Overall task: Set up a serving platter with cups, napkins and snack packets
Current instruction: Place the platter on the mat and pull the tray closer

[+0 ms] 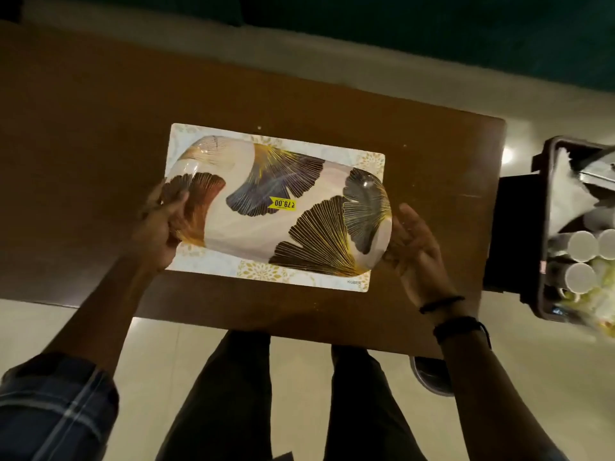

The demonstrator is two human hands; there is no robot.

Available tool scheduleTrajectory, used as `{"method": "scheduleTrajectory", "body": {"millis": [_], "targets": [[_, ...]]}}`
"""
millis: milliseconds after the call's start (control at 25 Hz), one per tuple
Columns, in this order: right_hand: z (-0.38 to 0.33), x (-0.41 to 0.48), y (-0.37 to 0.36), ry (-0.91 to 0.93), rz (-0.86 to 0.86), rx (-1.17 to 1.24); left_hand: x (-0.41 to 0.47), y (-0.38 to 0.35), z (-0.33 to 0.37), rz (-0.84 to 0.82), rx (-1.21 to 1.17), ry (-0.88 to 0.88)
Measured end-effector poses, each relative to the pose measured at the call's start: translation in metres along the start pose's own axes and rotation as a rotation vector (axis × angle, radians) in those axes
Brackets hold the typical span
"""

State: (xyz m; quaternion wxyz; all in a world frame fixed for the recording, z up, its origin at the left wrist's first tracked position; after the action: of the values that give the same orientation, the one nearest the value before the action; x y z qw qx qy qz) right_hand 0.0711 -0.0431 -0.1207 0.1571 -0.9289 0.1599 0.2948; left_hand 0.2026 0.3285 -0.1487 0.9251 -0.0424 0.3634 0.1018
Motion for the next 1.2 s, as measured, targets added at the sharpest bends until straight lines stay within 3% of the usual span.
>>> {"method": "scheduleTrajectory", "body": {"millis": [200,440,720,1040,1200], "targets": [[0.04,0.035,-0.03,-0.112,0.234,-0.126,0.026,0.037,-0.022,0.058,0.469,-0.029],[0.062,0.063,-0.046,-0.141,0.417,-0.151,0.041,0.048,-0.031,0.008,0.584,-0.078],[0.065,0.072,-0.057,-0.145,0.45,-0.295,0.055,0.042,-0.029,0.066,0.666,-0.117],[0.064,0.069,-0.05,-0.094,0.308,-0.513,0.048,0.04,-0.039,0.081,0.737,-0.108],[0.058,0.061,-0.034,-0.163,0.343,-0.354,0.029,0.012,-0.036,0.163,0.886,-0.315]]}}
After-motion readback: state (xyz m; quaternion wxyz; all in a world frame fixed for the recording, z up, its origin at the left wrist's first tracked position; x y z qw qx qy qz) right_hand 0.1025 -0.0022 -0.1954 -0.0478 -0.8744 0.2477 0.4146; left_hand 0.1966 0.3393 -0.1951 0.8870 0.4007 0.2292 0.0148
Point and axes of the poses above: each hand's wrist, its own x-axis towards the middle knuckle, its own y-axis out of the back of the hand, z = x × y, the point moved 2 cm from there along x, towards the middle knuckle, and after that the axes turned 1 degree about z, right-handed, at the moved point
